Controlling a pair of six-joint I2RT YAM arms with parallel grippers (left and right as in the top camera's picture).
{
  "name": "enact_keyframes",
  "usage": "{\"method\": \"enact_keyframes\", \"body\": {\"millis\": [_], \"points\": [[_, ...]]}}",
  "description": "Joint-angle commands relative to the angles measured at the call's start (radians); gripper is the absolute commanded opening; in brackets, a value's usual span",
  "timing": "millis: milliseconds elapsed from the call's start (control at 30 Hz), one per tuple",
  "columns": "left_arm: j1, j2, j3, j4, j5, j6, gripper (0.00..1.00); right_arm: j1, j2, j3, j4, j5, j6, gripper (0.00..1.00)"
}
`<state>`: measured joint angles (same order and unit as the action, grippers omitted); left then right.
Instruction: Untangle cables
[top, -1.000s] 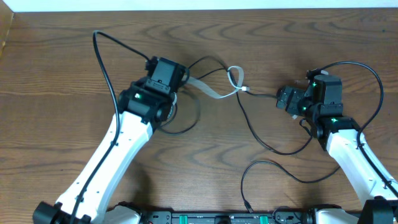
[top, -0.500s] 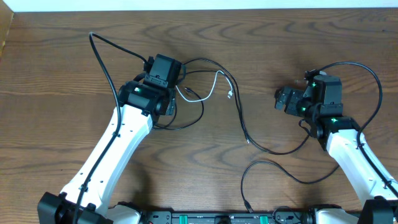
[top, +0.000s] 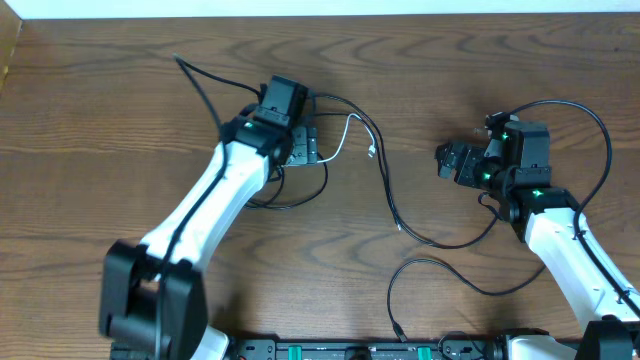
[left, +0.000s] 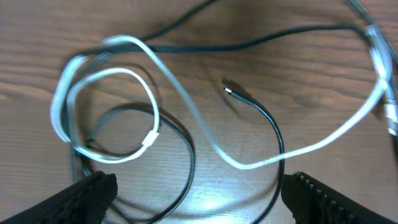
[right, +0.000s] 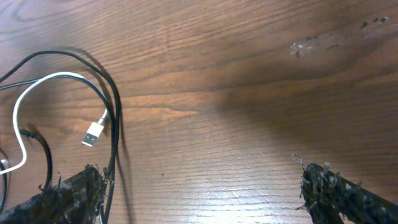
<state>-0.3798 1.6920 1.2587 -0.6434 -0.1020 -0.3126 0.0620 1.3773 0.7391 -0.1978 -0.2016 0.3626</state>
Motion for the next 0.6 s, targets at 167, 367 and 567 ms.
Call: {"method": "enact_keyframes", "body": {"millis": [167,367,567], "points": [[0.003,0.113,0.021,0.071,0.017,-0.104,0.90,-0.002,-0.002,-0.002,-0.001,-0.019,-0.004,0.99],[0.003,0.119,0.020,0.093,0.017,-0.124,0.90,-0.001,-0.002,-0.002,-0.001,-0.019,-0.004,0.99],[0.003,0.119,0.020,0.094,0.016,-0.123,0.61,-0.002,-0.002,-0.002,-0.006,-0.019,-0.004,0.99]]}}
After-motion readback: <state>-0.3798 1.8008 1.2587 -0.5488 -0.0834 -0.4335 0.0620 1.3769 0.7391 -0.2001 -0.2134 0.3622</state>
